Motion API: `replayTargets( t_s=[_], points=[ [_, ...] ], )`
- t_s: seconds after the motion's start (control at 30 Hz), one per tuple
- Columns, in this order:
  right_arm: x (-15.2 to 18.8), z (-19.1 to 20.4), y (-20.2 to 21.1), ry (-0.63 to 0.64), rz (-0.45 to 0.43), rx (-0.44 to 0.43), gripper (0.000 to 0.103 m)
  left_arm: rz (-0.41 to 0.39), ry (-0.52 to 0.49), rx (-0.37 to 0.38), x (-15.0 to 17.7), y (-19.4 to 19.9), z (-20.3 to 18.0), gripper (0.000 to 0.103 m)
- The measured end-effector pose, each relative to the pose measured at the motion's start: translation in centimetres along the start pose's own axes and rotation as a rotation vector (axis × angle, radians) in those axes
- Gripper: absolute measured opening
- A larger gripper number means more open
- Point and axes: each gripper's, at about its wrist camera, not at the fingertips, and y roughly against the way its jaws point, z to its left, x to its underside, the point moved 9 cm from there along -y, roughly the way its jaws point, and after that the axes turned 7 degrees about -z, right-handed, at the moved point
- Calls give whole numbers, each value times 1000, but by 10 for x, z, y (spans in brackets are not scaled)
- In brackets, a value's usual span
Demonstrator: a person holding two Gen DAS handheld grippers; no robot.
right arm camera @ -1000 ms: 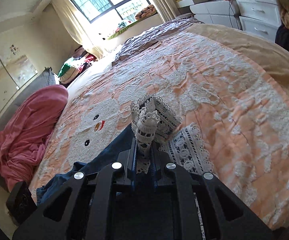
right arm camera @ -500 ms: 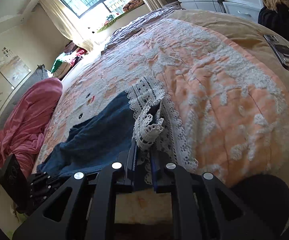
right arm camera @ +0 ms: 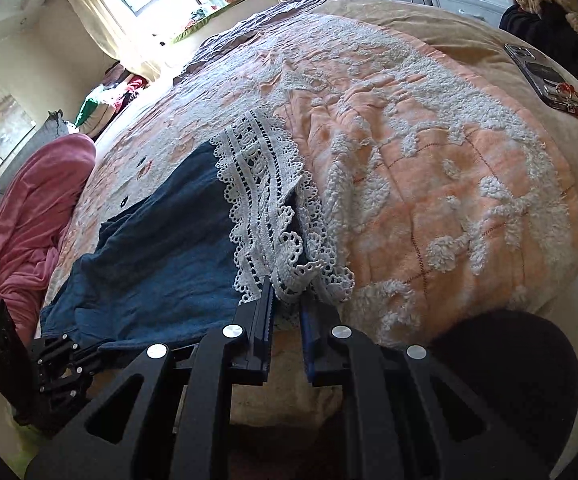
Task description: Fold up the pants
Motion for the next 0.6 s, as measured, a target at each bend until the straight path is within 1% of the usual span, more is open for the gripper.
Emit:
replayTargets(
  t_s=[0.07,0.17,0.23,0.3,0.4,0.43,0.47,0.53,0.57,0.6],
  points=[
    [1,0,2,0,0,-4,11,6,-7,-10,2,-3,0,3],
    [0,2,6,5,0,-6,16,1,-16,-18,1,-4,-1,3],
    [-4,0,15,4,-19,18,31,0,-18,-16,1,-4,-1,3],
    [-13,-4,26,17,-59,52,40,-2,-22,-14,1,-4,-2,3],
    [-26,-3,41,33,-125,65,40,-4,-21,-9,1,-3,-3,5],
    [-27,2,42,49,-133,58,40,-3,-20,-8,0,-2,-4,5],
    [-28,12,43,69,-133,31,40,-2,-19,-5,0,-2,-4,6],
    [-25,33,36,108,-102,-38,41,-2,-18,9,0,0,-6,16],
    [-23,46,31,134,-87,-69,42,1,-18,19,1,0,-8,25],
    [-21,56,24,163,-72,-87,42,3,-26,27,1,0,-11,31]
  ],
)
